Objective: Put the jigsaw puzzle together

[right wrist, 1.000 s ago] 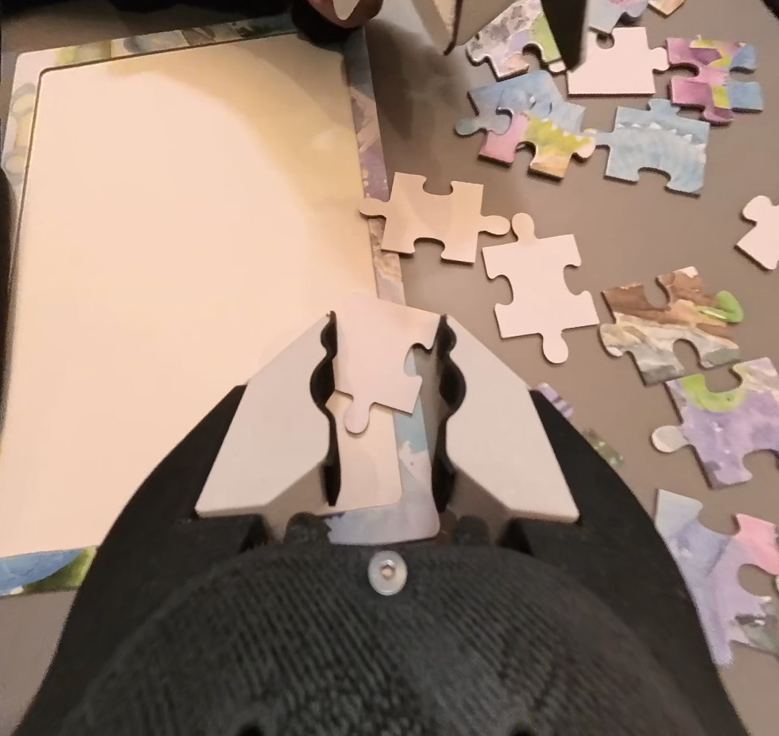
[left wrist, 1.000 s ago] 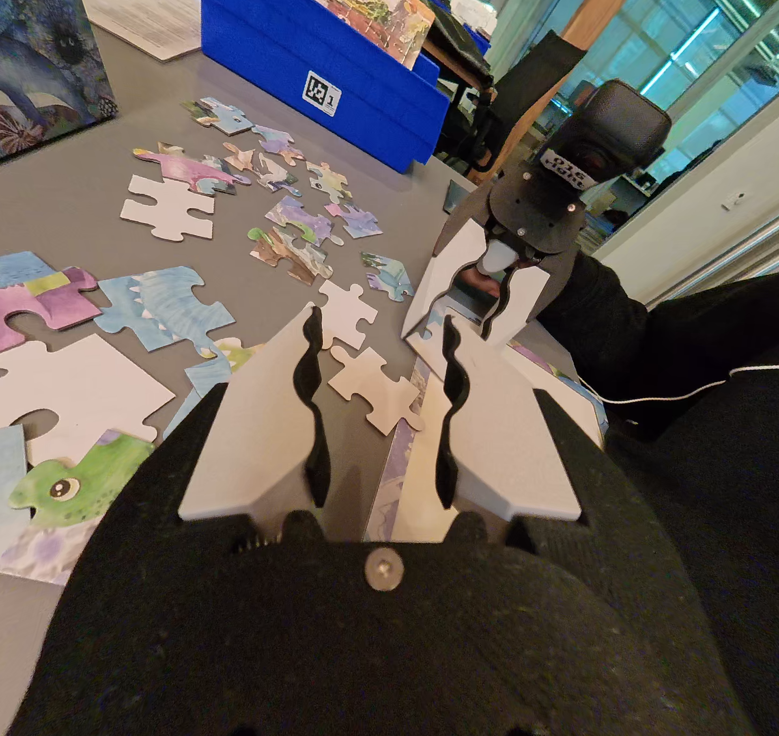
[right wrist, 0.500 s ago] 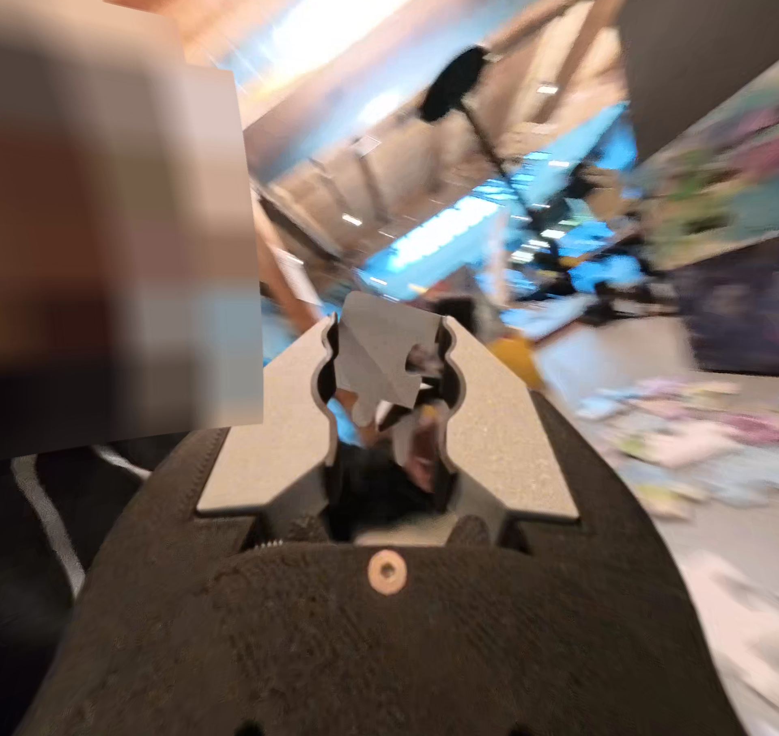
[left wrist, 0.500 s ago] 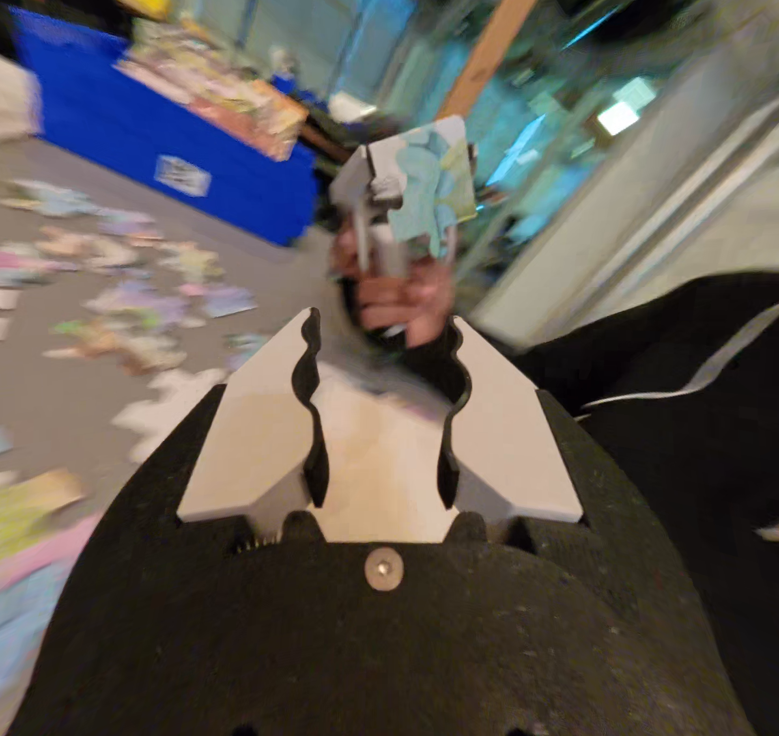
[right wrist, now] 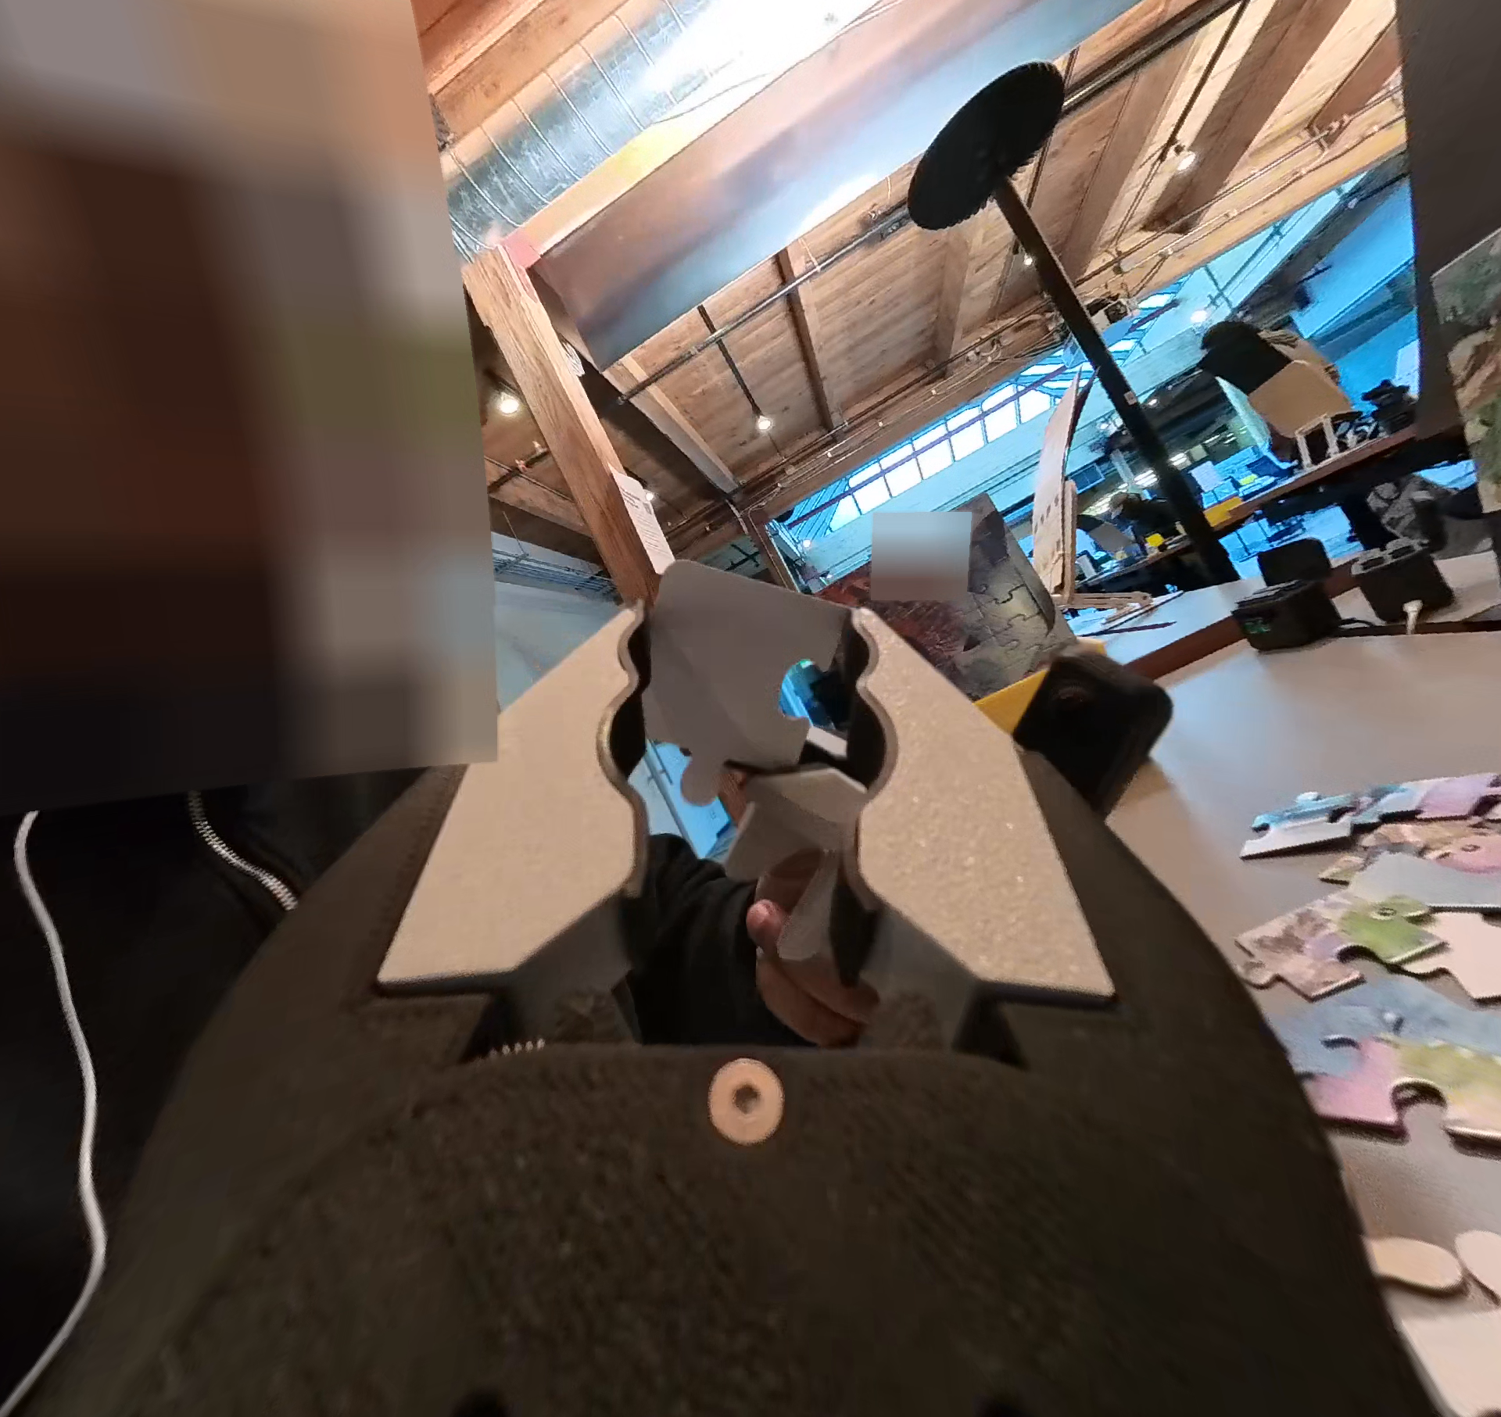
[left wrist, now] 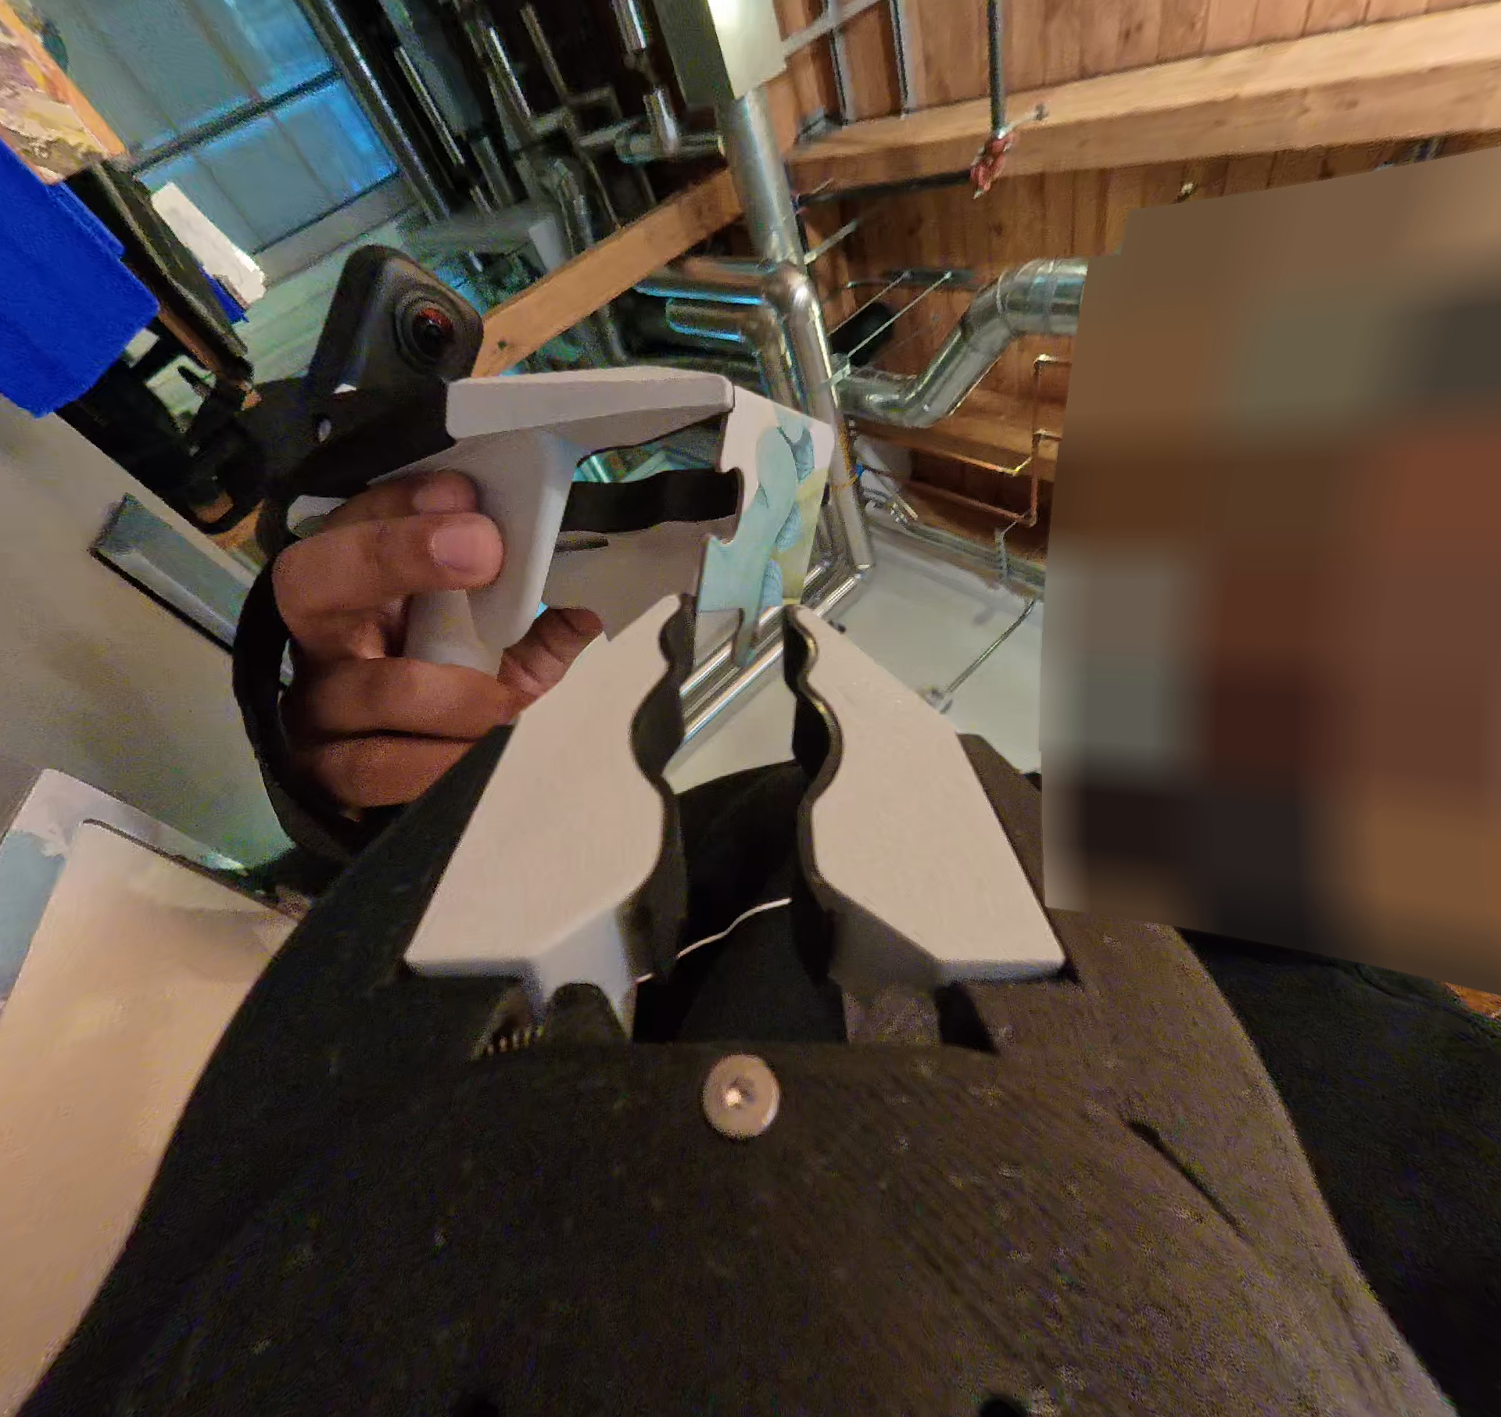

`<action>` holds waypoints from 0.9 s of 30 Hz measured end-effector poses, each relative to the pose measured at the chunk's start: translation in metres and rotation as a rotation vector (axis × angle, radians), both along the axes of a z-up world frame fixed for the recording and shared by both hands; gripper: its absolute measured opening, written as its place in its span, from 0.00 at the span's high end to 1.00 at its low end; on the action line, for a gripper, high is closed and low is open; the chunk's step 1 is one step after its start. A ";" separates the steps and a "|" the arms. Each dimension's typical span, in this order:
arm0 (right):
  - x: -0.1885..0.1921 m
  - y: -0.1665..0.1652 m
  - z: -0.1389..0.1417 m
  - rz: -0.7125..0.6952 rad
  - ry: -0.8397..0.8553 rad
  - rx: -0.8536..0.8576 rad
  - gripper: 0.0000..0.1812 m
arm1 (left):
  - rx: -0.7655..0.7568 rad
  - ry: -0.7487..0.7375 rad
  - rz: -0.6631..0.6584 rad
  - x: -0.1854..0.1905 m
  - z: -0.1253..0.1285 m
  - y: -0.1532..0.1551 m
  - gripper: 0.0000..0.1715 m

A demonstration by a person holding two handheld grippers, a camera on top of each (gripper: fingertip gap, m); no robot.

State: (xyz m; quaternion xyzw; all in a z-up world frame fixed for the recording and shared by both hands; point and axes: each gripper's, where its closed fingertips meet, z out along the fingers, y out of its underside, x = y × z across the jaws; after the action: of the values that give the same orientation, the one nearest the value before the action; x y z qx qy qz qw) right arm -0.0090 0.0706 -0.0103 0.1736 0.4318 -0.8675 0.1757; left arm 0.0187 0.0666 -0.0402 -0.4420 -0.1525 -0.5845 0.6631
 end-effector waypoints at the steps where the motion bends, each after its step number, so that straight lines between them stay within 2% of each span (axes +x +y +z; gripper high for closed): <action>1: -0.001 0.002 -0.001 -0.008 -0.003 0.002 0.75 | 0.018 -0.019 0.005 -0.003 0.000 -0.002 0.91; 3: -0.007 0.006 -0.007 -0.033 -0.023 0.028 0.77 | 0.053 -0.074 0.023 -0.013 0.001 -0.009 0.95; 4: -0.007 0.008 -0.008 -0.036 -0.019 0.028 0.84 | 0.060 -0.088 0.044 -0.019 0.001 -0.011 0.97; 6: -0.014 0.011 -0.015 -0.083 -0.043 0.064 0.82 | 0.030 -0.082 0.120 -0.031 -0.004 -0.014 1.00; 11: -0.030 0.009 -0.039 -0.227 -0.063 0.276 0.79 | -0.059 0.032 0.296 -0.054 -0.012 -0.024 1.00; 14: -0.029 -0.004 -0.054 -0.223 -0.053 0.395 0.81 | -0.138 0.119 0.365 -0.059 -0.020 -0.022 1.00; 17: -0.028 -0.006 -0.060 -0.200 -0.071 0.427 1.00 | -0.231 0.228 0.378 -0.053 -0.032 -0.013 1.00; 18: -0.031 -0.001 -0.062 -0.212 -0.092 0.439 1.00 | -0.258 0.251 0.395 -0.054 -0.036 -0.011 1.00; 19: -0.035 0.008 -0.061 -0.242 -0.107 0.444 1.00 | -0.283 0.268 0.407 -0.055 -0.039 -0.009 1.00; 20: -0.041 0.024 -0.058 -0.301 -0.120 0.441 1.00 | -0.297 0.282 0.412 -0.055 -0.040 -0.009 0.95; 21: -0.049 0.047 -0.054 -0.397 -0.139 0.436 1.00 | -0.318 0.293 0.415 -0.056 -0.042 -0.008 0.88; 22: -0.059 0.078 -0.054 -0.530 -0.176 0.442 1.00 | -0.333 0.311 0.416 -0.056 -0.043 -0.007 0.85; 24: -0.076 0.150 -0.079 -0.841 -0.331 0.556 1.00 | -0.355 0.362 0.419 -0.055 -0.044 -0.007 0.85; 25: -0.078 0.182 -0.098 -0.938 -0.436 0.631 1.00 | -0.367 0.390 0.416 -0.053 -0.045 -0.006 0.85; 27: -0.069 0.223 -0.127 -1.023 -0.636 0.710 1.00 | -0.395 0.451 0.416 -0.050 -0.050 -0.004 0.85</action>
State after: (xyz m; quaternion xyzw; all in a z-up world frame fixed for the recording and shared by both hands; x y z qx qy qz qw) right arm -0.0778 0.2935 -0.1371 0.6475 0.4808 -0.5549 -0.2041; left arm -0.0310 0.0623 -0.0898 -0.6389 -0.1992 -0.2843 0.6864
